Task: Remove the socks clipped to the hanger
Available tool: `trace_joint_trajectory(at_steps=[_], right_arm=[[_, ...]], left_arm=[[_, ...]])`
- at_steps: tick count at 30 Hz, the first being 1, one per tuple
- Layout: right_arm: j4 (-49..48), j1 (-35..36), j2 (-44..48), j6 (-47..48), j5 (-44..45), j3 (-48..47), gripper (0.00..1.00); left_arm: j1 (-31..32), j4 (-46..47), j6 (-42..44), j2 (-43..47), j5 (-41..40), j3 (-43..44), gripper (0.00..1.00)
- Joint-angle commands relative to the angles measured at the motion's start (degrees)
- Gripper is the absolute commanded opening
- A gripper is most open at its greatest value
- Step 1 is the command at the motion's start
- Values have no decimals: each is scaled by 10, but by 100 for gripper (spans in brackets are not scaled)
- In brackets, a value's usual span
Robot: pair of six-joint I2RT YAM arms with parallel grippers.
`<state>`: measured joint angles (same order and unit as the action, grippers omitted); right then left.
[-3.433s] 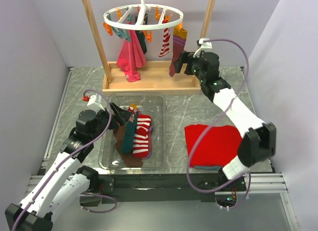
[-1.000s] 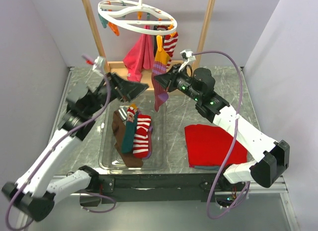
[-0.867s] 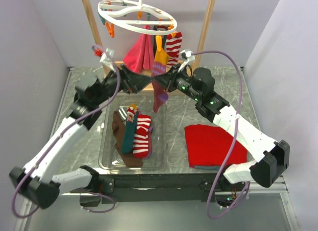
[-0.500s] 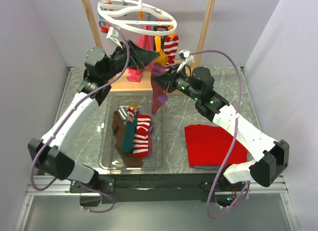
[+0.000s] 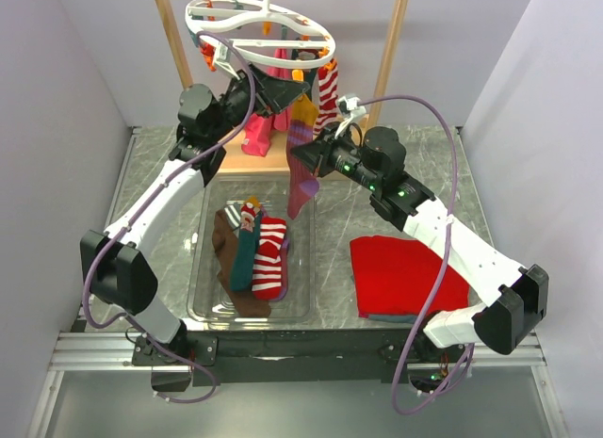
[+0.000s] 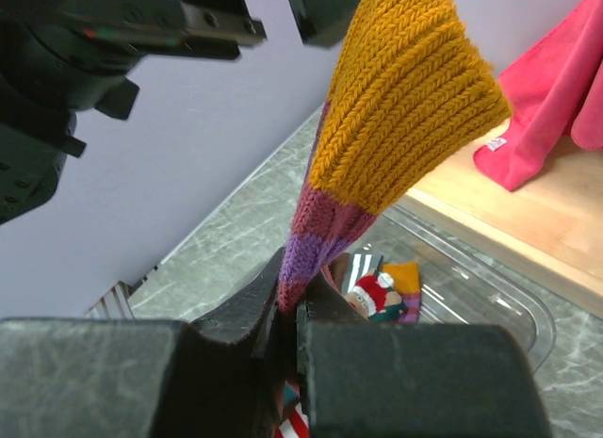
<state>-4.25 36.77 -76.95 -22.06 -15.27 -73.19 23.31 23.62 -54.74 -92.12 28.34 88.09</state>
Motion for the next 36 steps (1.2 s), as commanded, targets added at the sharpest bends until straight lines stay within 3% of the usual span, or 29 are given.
trace_joint_trajectory(at_steps=[1,11,25,30,36], right_arm=[[19,7,20,22,-16,-19,5],[23,6,24,26,-27,-18,5],[28,6,27,28,-27,-18,4],[31,6,28,28,-28,-19,4],[31,6,32,28,-27,-14,4]], left_arm=[[-1,75,-16,-3,23,29,96],[-15,114,-66,-36,66,44,88],[-22,141,-133,-66,104,74,64],[-21,132,-151,-82,121,87,71],[-24,150,-179,-96,121,85,58]])
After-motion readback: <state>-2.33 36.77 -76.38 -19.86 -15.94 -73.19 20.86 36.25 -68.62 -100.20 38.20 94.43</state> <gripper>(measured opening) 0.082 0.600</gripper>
